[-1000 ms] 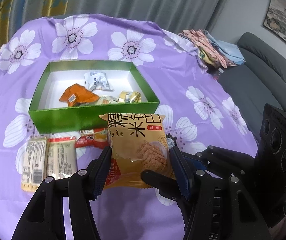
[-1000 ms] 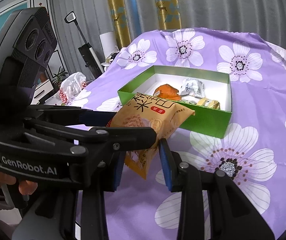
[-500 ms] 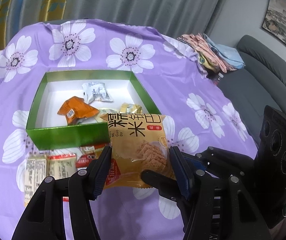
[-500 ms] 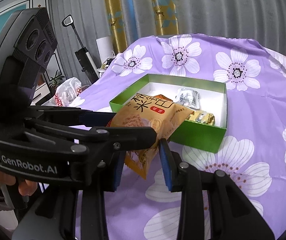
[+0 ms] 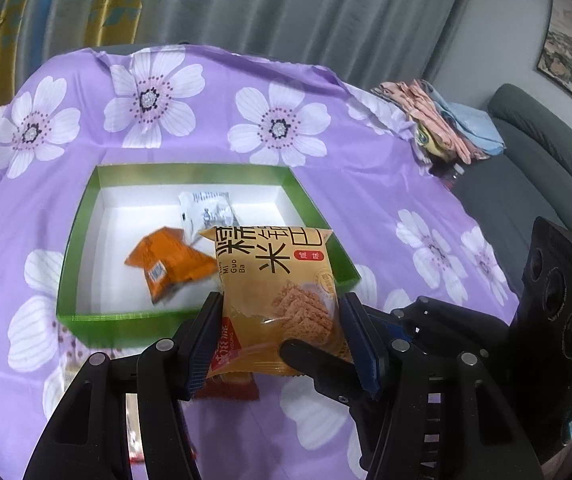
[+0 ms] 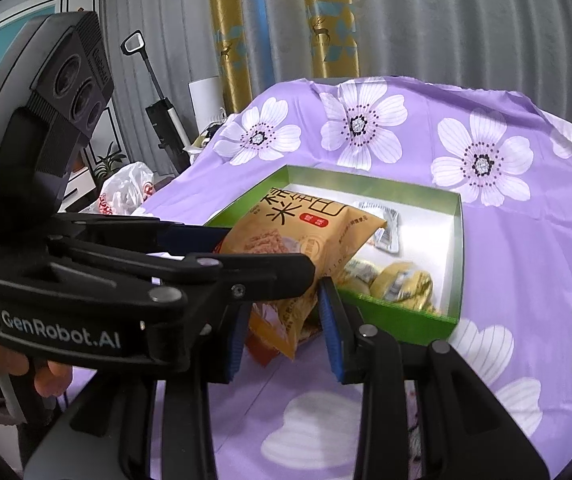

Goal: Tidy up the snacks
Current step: 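Carry the rice-cracker bag into the green box and release it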

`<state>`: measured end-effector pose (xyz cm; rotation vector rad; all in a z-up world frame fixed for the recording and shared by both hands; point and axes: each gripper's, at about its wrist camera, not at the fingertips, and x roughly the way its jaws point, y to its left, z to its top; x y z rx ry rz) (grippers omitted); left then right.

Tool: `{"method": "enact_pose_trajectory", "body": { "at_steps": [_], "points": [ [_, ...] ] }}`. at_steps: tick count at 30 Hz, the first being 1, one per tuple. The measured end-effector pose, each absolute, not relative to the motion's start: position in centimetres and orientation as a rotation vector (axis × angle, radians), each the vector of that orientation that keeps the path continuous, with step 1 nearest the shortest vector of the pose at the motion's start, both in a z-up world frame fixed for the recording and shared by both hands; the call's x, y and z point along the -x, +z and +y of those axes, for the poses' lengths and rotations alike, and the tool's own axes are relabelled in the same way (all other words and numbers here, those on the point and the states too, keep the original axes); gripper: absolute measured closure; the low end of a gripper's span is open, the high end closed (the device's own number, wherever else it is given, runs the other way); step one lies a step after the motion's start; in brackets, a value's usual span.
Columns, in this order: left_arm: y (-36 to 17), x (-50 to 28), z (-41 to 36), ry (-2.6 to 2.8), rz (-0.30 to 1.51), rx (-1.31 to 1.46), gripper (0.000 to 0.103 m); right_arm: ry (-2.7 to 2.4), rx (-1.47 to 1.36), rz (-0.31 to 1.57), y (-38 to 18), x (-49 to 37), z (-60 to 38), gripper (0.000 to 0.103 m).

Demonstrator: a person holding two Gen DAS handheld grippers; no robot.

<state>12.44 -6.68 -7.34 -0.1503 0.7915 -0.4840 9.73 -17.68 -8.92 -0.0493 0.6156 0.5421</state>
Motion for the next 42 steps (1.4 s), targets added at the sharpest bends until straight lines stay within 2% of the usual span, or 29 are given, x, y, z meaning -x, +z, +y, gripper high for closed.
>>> {"method": "enact_pose_trajectory", "body": {
  "at_steps": [16, 33, 42],
  "points": [
    [-8.8, -18.7, -6.3, -0.489, 0.824, 0.189, 0.044, 0.51, 0.075, 0.628, -9.6, -15.3, -17.5, 0.068],
    [-10.1, -21.2, -6.1, -0.487, 0.881, 0.223, 0.044, 0.508, 0.078, 0.669, -10.5, -17.9, -17.3, 0.068],
    [-11.3, -22.2, -5.7, -0.478, 0.929, 0.264, 0.044, 0.501, 0.059, 0.73, -11.3, -19.1, -16.8, 0.061]
  ]
}}
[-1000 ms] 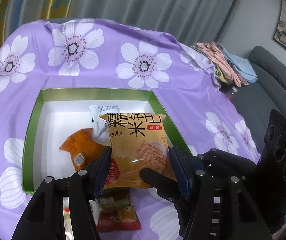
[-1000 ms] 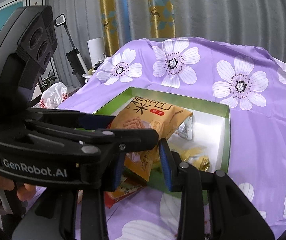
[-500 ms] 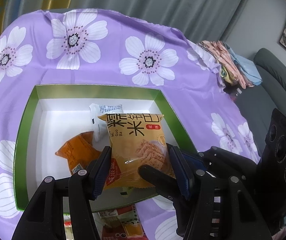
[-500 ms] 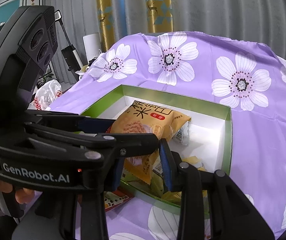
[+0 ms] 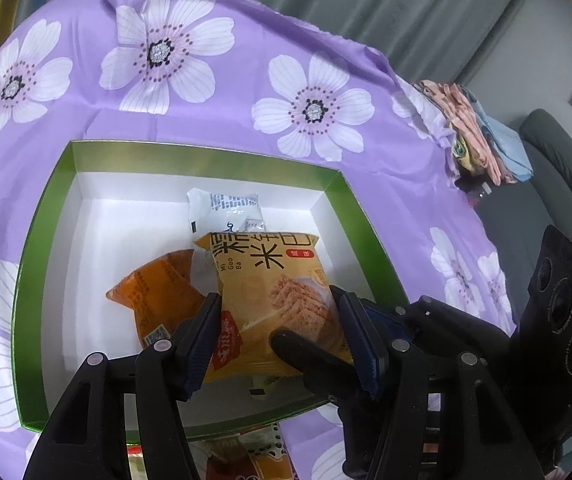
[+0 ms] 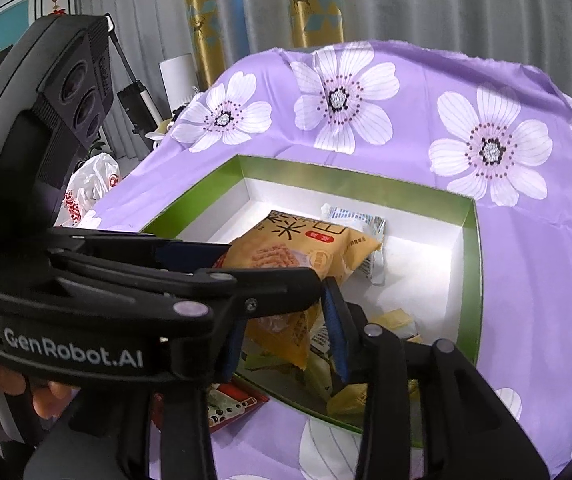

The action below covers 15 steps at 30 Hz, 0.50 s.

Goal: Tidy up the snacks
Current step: 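Carry the rice-cracker bag into the green box and release it, then move the right tool back to the red snack packet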

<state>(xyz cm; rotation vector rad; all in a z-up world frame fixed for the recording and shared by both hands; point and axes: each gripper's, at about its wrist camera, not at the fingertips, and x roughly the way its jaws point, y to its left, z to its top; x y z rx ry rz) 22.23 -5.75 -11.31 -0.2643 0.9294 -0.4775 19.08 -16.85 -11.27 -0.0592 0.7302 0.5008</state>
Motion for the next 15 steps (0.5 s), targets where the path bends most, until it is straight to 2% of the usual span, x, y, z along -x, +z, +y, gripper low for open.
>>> {"method": "enact_pose_trajectory", "body": {
  "at_steps": [3, 7, 12, 15],
  "points": [
    [-11.5, -22.4, -5.7, -0.484, 0.938, 0.273, 0.043, 0.485, 0.057, 0.742, -11.5, -19.2, -16.8, 0.053],
    [-11.2, -22.3, -5.5, -0.486, 0.919, 0.286, 0.024, 0.477, 0.043, 0.733, -11.3, -19.0, -17.2, 0.05],
    [-10.3, -21.8, -4.1, -0.467, 0.887, 0.302, 0.024, 0.455, 0.013, 0.7, -10.6, -18.5, -18.5, 0.041],
    [-9.7, -21.2, -2.7, -0.447, 0.87, 0.322, 0.024, 0.442, -0.018, 0.694, -10.2, -17.9, -19.5, 0.041]
  ]
}}
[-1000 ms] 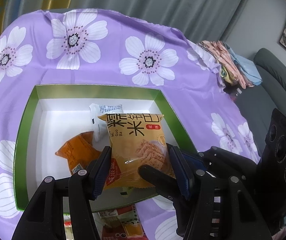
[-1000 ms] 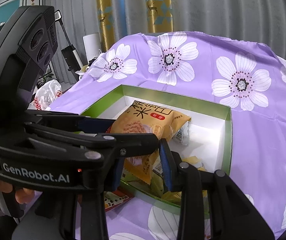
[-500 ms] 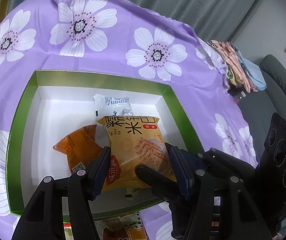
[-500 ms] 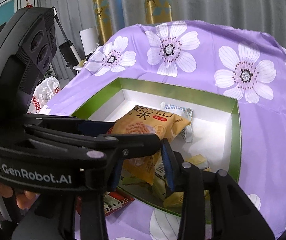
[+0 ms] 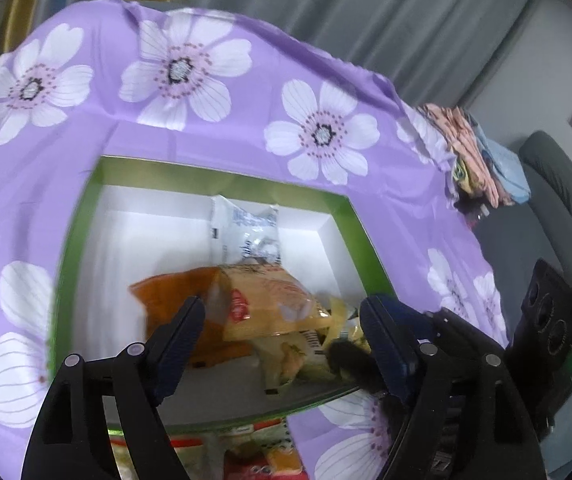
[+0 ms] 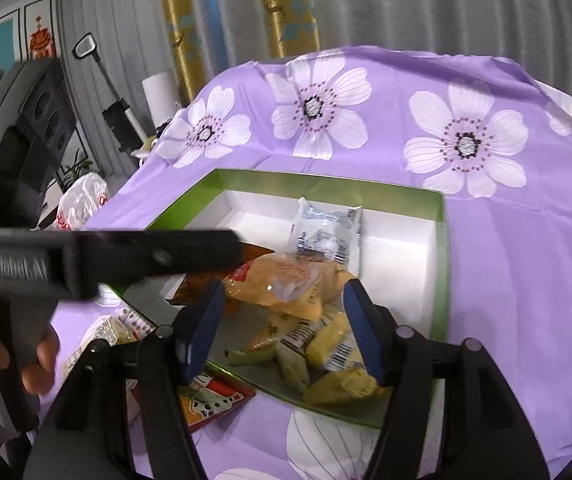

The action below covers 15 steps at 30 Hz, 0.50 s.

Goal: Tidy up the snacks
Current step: 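Move the right tool back to the red snack packet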

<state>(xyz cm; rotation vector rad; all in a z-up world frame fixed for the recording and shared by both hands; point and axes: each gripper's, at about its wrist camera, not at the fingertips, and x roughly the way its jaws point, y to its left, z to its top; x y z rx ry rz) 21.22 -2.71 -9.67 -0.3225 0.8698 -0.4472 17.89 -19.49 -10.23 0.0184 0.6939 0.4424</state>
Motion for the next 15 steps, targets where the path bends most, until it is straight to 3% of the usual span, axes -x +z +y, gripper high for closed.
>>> {"method": "enact_pose_trajectory", "body": {
  "at_steps": [15],
  "points": [
    [-9.7, -15.6, 3.0, -0.372, 0.878, 0.432, 0.023, 0.459, -0.085, 0.74, -11.2, -12.9, -21.0, 0.04]
  ]
}}
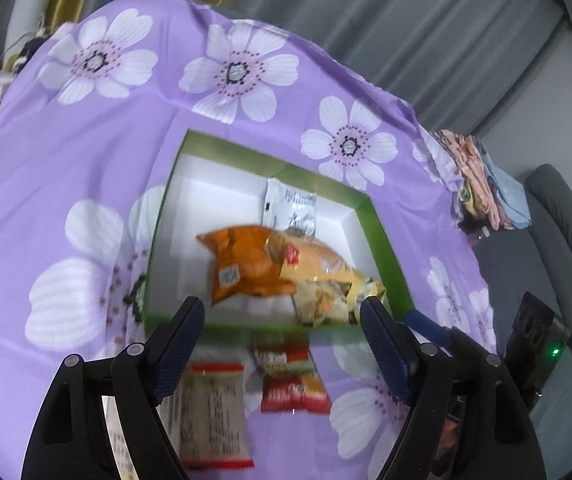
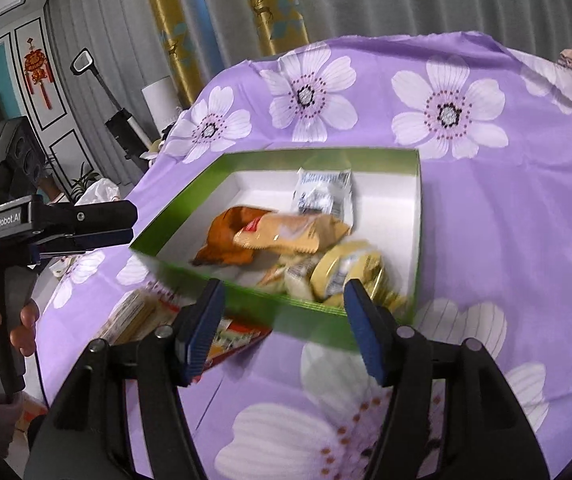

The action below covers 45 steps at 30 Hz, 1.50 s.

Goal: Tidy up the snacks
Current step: 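Move the right tool back to the red snack packet, then grasp the red snack packet with the right tool and lift it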

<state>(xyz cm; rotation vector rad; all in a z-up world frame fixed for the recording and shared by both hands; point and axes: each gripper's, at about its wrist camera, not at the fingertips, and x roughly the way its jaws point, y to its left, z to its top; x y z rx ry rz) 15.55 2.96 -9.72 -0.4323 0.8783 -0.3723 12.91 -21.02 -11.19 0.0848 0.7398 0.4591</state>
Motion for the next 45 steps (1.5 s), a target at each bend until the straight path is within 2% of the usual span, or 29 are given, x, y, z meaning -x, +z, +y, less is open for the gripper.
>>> {"method": "enact_pose_trajectory", "body": {
  "at_steps": [11, 31, 33, 35, 40, 42, 45],
  "points": [
    [-12.2, -13.6, 2.9, -0.381, 0.951, 0.509, 0.023, 0.52, -0.177, 0.824, -13.3, -11.5, -19.9, 0.04],
    [-16.2, -15.3, -0.6, -0.46, 1.101, 0.569, 0.024, 0.615, -0.312, 0.938, -16.7, -12.2, -18.0, 0.042],
    [-16.5, -15.5, -0.8, -0.458, 1.112, 0.566, 0.028, 0.622, -0.323, 0.946, -17.0, -12.5, -17.8, 0.045],
    [-16.8, -15.6, -1.0, -0.456, 1.121, 0.565, 0.038, 0.629, -0.327, 0.952, -17.3, -12.6, -17.6, 0.048],
    [-17.7, -15.6, -0.9, -0.441, 1.133, 0.567, 0.047, 0.648, -0.337, 0.959, -17.7, -12.9, -17.3, 0.055],
    [-18.1, -15.5, -0.9, -0.432, 1.141, 0.564, 0.054, 0.642, -0.339, 0.966, -18.0, -13.1, -17.7, 0.063],
    [-18.7, -15.4, -0.6, -0.428, 1.151, 0.585, 0.064, 0.656, -0.356, 0.993, -18.8, -13.0, -17.9, 0.065]
  ]
}}
